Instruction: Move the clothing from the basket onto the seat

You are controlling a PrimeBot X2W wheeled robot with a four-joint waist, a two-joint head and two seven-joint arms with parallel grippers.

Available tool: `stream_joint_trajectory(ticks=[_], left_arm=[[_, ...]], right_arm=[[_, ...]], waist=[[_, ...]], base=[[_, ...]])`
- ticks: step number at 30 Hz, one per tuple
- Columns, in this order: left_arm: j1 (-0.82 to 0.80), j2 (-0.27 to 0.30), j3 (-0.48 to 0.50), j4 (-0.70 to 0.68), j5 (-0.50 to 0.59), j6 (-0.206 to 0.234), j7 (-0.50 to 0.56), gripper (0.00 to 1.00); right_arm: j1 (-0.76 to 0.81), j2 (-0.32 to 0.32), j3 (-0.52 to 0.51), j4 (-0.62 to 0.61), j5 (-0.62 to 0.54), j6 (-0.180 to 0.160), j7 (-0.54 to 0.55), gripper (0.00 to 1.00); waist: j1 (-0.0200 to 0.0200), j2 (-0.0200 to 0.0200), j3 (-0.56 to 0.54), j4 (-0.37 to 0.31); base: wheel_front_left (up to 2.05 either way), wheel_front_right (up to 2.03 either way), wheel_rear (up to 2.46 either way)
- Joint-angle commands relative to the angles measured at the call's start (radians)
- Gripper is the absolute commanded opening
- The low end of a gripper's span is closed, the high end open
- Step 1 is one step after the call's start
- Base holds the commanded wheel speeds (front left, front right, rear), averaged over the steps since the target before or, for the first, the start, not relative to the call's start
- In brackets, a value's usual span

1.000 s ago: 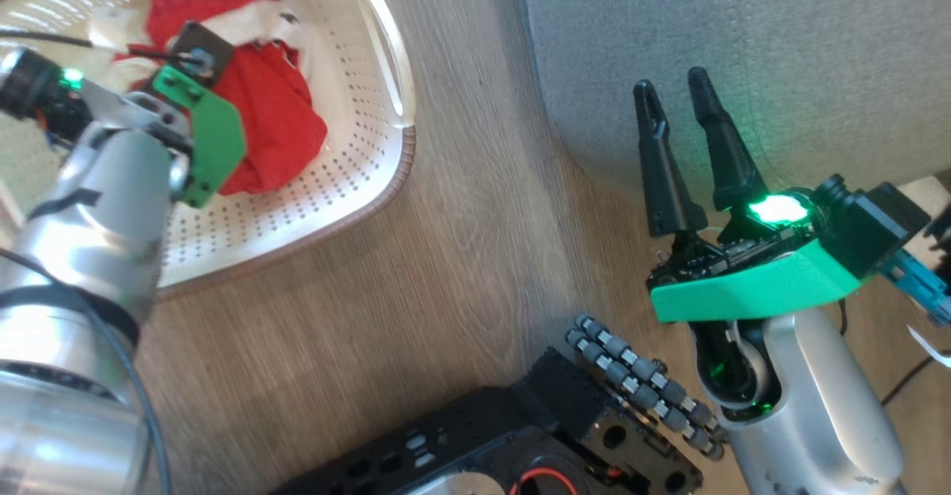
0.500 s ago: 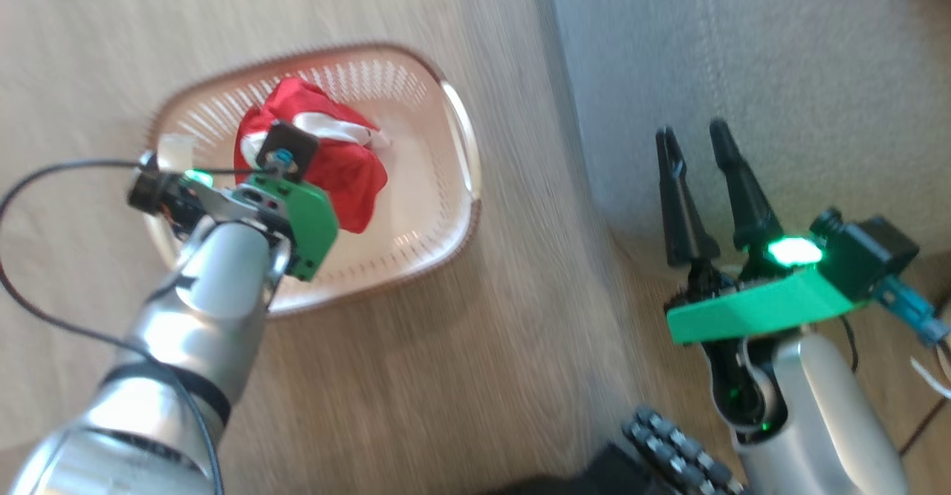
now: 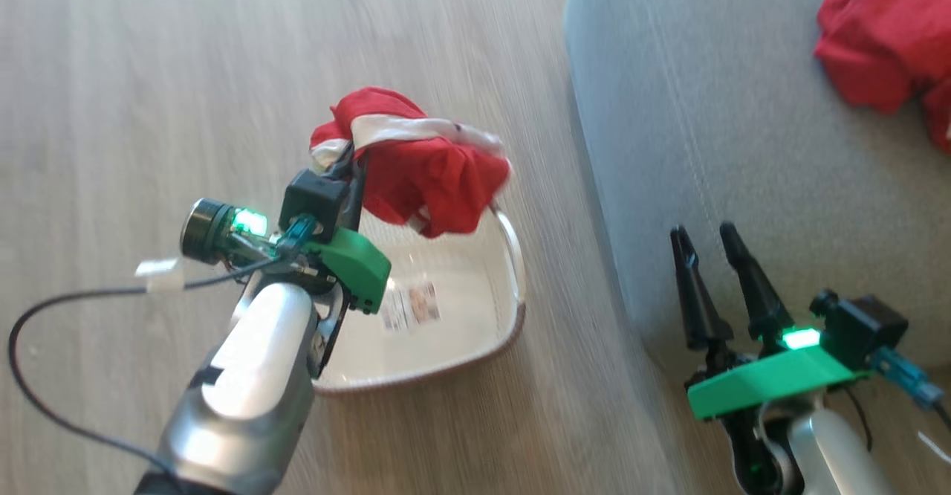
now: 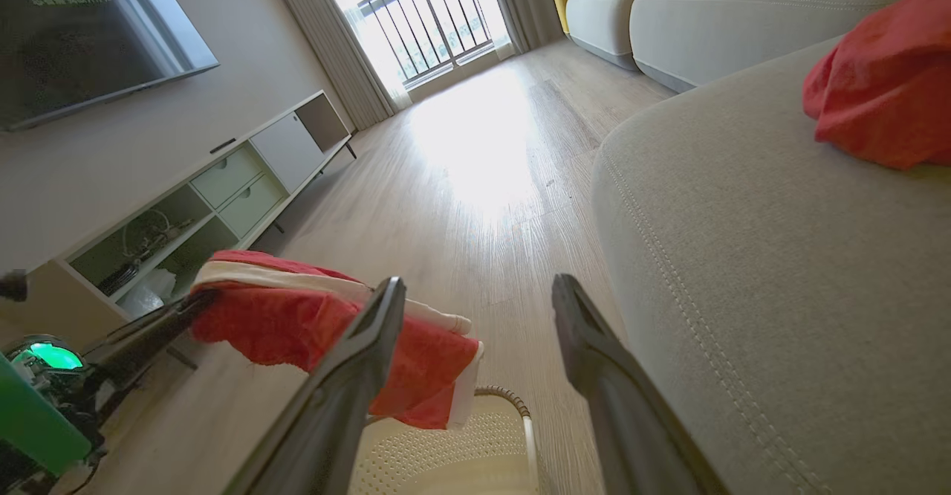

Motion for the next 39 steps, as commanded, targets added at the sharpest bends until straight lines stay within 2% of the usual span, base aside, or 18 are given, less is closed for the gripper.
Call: stream_joint_trajectory(ticks=[1, 7, 13, 21, 26, 33, 39], left_arm=[[-0.023, 0.02, 0.039, -0.045, -0.006, 0.004, -0.014, 0.0], [0.068, 0.007, 0.106, -0.258, -0.005, 0.016, -0.014, 0.0], [0.099, -0.003, 0.155, -0.439, 0.015, 0.02, -0.014, 0.0], [0.125, -0.008, 0.166, -0.583, 0.048, 0.014, -0.014, 0.0], [0.137, -0.014, 0.142, -0.634, 0.043, -0.005, -0.014, 0.0], [0.175, -0.02, 0.047, -0.651, 0.041, -0.042, -0.014, 0.0], [0.233, -0.023, -0.037, -0.668, 0.023, -0.051, -0.014, 0.0]], right_arm=[[-0.003, -0.017, 0.019, -0.027, 0.006, 0.007, -0.009, 1.0], [0.045, -0.034, 0.024, -0.016, 0.023, 0.007, -0.009, 1.0], [0.073, -0.045, 0.025, -0.018, 0.034, 0.007, -0.009, 1.0], [0.098, -0.025, 0.004, -0.03, 0.061, 0.007, -0.009, 1.0], [0.113, -0.015, -0.006, -0.033, 0.057, 0.007, -0.009, 1.0], [0.12, -0.019, -0.019, -0.038, 0.055, 0.007, -0.009, 1.0], [0.12, -0.022, -0.024, -0.044, 0.044, 0.007, -0.009, 1.0]], waist=[[0.0001, -0.0001, -0.08, 0.032], [0.0001, -0.0001, -0.184, 0.043], [0.0001, -0.0001, -0.237, 0.054], [0.0001, -0.0001, -0.273, 0.068], [0.0001, -0.0001, -0.281, 0.081], [0.0001, -0.0001, -0.288, 0.09], [0.0001, -0.0001, -0.29, 0.088]], base=[[0.0, 0.0, 0.0], [0.0, 0.0, 0.0], [0.0, 0.0, 0.0], [0.0, 0.0, 0.0], [0.0, 0.0, 0.0], [0.0, 0.0, 0.0], [0.0, 0.0, 0.0]])
